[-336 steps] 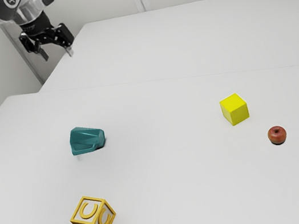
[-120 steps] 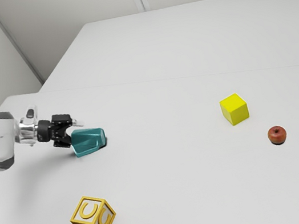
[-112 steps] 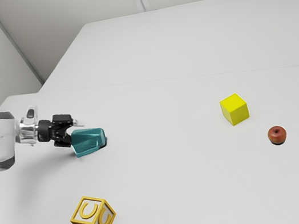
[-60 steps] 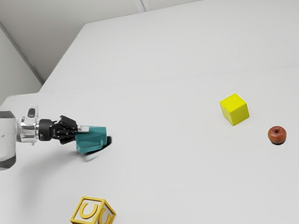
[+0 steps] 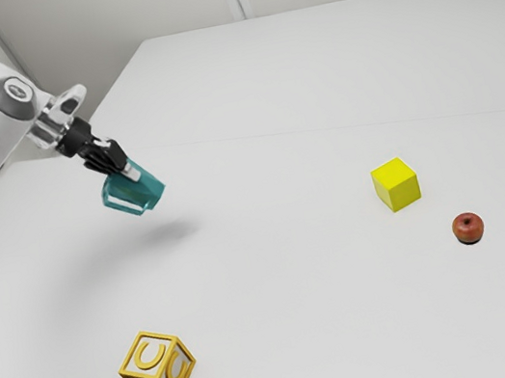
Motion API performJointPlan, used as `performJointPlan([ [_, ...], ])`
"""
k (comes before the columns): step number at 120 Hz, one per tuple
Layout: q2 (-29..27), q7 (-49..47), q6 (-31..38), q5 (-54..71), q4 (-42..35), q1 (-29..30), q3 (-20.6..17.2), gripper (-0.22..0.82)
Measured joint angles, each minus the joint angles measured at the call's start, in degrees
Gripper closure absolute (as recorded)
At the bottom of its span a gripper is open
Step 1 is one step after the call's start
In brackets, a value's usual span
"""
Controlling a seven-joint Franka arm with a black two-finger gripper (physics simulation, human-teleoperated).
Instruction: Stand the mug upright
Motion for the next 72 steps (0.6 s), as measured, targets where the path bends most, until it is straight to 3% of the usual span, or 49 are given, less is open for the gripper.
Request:
performJointPlan([
  [16,0.3,-7.1,6.2,17.5,-1.3,-2.9,-2.3,0.78],
  [34,1.4,-14.4,16.2,28.2,-4.5,-6.5,-2.9,0.78],
  [72,3.2,-28.3,28.8,34.7,-11.0,-7.9,-3.2,0.78],
])
